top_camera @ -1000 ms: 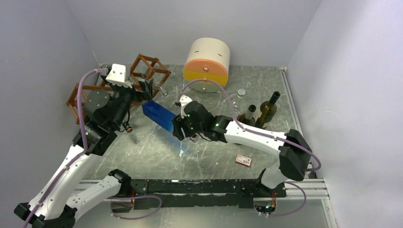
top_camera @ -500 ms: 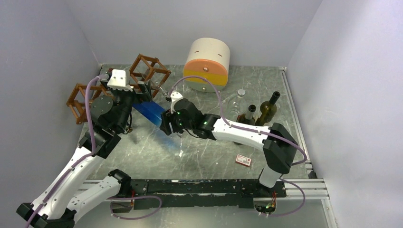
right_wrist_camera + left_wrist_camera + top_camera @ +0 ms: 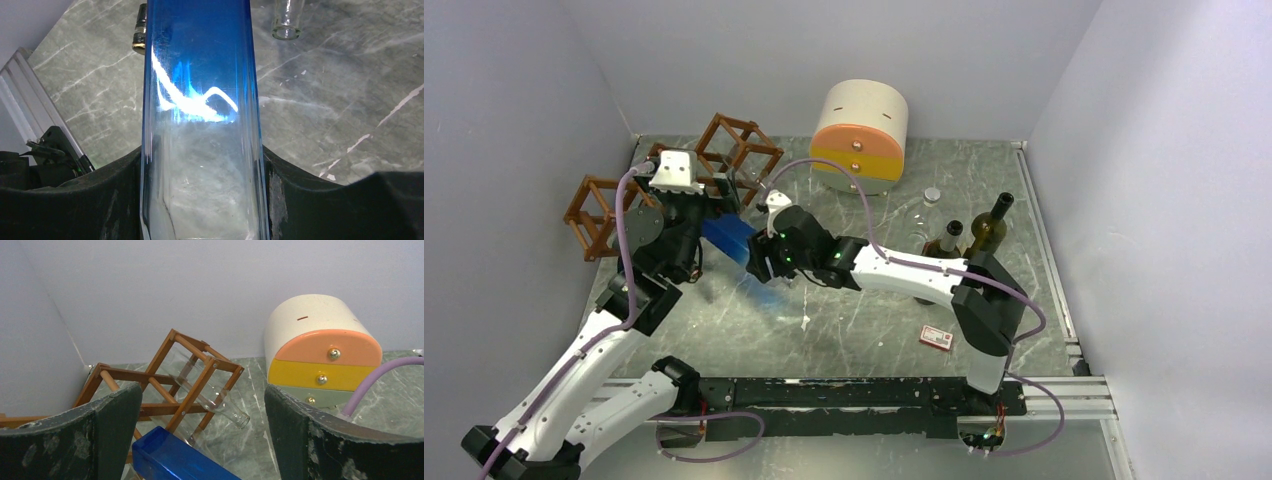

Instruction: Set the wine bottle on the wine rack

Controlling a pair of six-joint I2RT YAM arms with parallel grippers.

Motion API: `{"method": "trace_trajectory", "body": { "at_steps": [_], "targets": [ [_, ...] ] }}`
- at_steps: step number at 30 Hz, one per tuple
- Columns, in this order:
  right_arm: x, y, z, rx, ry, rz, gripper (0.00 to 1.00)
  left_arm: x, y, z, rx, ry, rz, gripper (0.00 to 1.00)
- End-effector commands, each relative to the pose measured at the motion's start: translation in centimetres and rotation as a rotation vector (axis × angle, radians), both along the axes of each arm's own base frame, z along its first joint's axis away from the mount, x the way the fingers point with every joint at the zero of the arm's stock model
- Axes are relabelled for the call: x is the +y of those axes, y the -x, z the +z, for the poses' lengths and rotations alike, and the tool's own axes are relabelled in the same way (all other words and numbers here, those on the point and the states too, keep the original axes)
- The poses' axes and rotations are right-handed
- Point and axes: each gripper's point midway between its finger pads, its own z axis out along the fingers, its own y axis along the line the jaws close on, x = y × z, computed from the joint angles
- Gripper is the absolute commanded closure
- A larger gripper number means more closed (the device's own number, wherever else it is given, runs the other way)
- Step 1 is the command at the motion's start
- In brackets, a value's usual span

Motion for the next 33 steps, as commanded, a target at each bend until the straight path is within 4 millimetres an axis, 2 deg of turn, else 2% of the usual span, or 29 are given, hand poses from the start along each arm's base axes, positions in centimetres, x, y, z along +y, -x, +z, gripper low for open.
{"method": "trace_trajectory", "body": {
  "at_steps": [1,8,18,25,33],
  "targets": [
    [3.7,-2.4,10.8,-0.178,-0.312,-0.023,1.00,1.2,0.2,1.0,-0.048,0.018,0.052,0.04],
    [4.5,-3.1,10.8,-0.151,-0.337,-0.060,1.00,1.2,-0.4,0.1,-0.037,-0.012,0.067,0.04],
    [4.0,-3.6,11.4,-0.123,-0.389,-0.128,1.00,1.4,-0.3,0.0,-0.042,-0.009,0.075,0.04],
    [6.0,-4.6,10.6,-0.076,-0.441,-0.155,1.00,1.5,-0.5,-0.4,-0.039,-0.001,0.092,0.04],
    [8.3,-6.6,10.0,-0.050,-0.532,-0.162,1.00,2.7,-0.7,-1.0,-0.032,0.014,0.163,0.04]
  ]
}}
